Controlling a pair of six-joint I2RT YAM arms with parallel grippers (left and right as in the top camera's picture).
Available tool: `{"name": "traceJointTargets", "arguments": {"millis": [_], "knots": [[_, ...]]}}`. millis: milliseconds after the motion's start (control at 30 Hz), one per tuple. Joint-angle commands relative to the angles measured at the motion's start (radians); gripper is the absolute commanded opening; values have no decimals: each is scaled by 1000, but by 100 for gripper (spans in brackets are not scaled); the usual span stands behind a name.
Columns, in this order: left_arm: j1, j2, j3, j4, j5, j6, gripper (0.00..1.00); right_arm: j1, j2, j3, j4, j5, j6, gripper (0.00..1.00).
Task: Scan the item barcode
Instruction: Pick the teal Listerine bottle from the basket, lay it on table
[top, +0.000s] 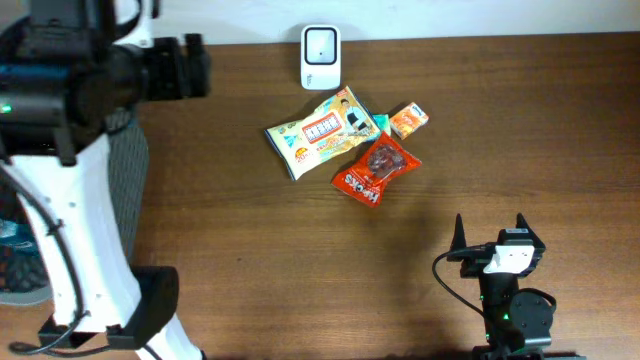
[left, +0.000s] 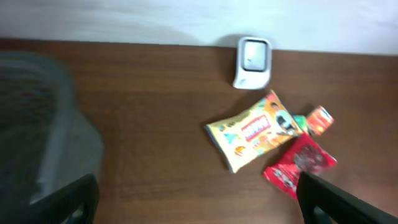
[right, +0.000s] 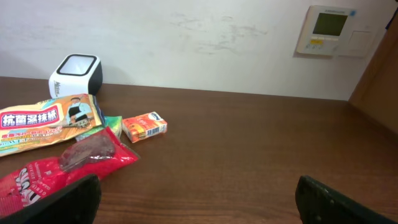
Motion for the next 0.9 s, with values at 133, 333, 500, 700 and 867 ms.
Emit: {"name": "traceJointTargets", "arguments": {"millis": [133,333,500,700,867], "knots": [[319,-190,-167,-1,-54,-148,99,6,-6,-7,-5,8,1,98],[507,-254,-542,48,-190,-364,99,6,-6,-7,-5,8,1,99],[715,-247,-701,238,-191,-530,99,6,-6,-7,-5,8,1,98],[825,-245,-955,386,-243,-595,99,6,-6,-7,-5,8,1,98],[827,-232,-1062,557,-345,-595,99,6,-6,-7,-5,8,1,98]]}}
